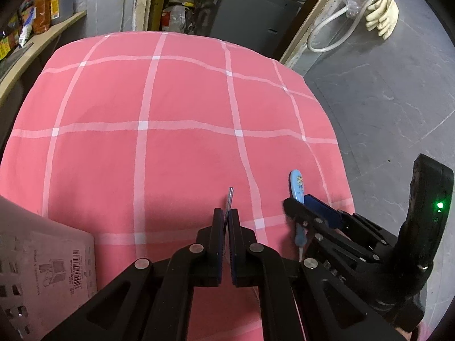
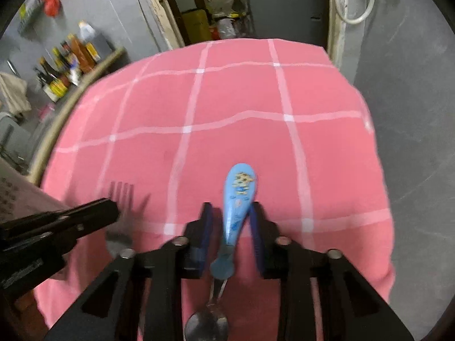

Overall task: Organize utensils
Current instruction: 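Carry the fork with the left tool while the right tool carries the blue spoon toward the caddy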

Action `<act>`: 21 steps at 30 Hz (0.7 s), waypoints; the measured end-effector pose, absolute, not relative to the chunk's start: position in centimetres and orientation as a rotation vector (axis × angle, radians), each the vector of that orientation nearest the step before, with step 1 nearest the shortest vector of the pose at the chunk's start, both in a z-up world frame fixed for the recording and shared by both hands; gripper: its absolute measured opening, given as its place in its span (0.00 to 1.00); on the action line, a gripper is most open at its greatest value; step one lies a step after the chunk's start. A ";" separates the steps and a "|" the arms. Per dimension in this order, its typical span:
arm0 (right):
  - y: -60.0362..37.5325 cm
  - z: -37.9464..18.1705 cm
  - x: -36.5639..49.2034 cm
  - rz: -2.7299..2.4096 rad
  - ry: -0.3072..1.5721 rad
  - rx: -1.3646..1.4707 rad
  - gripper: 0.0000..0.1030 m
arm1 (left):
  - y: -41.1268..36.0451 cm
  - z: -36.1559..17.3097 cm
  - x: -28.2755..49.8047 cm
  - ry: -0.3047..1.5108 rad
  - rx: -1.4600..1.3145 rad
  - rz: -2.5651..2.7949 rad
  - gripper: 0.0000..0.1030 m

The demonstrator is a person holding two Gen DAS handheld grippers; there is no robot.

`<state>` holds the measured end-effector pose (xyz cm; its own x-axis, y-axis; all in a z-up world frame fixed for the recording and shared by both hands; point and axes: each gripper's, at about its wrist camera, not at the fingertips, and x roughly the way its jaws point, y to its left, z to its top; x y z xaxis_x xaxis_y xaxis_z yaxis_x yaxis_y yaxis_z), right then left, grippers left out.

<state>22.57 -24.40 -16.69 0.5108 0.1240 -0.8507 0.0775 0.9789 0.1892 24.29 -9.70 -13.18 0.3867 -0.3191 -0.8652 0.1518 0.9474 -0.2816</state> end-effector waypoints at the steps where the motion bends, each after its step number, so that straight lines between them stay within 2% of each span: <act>1: -24.4 -16.6 22.6 0.015 1.039 0.211 0.15 | -9.7 -13.2 24.3 1.136 -0.167 -0.301 0.04; 5: -24.9 -16.4 22.3 0.020 1.035 0.246 0.14 | -10.0 -12.7 24.2 1.128 -0.163 -0.312 0.03; 13: -29.2 -17.3 20.4 0.094 0.997 0.578 0.13 | -10.2 -11.5 23.5 1.101 -0.155 -0.348 0.03; 21: -29.9 -16.2 17.4 0.122 0.896 0.627 0.13 | -10.5 -10.0 22.2 1.061 -0.141 -0.381 0.03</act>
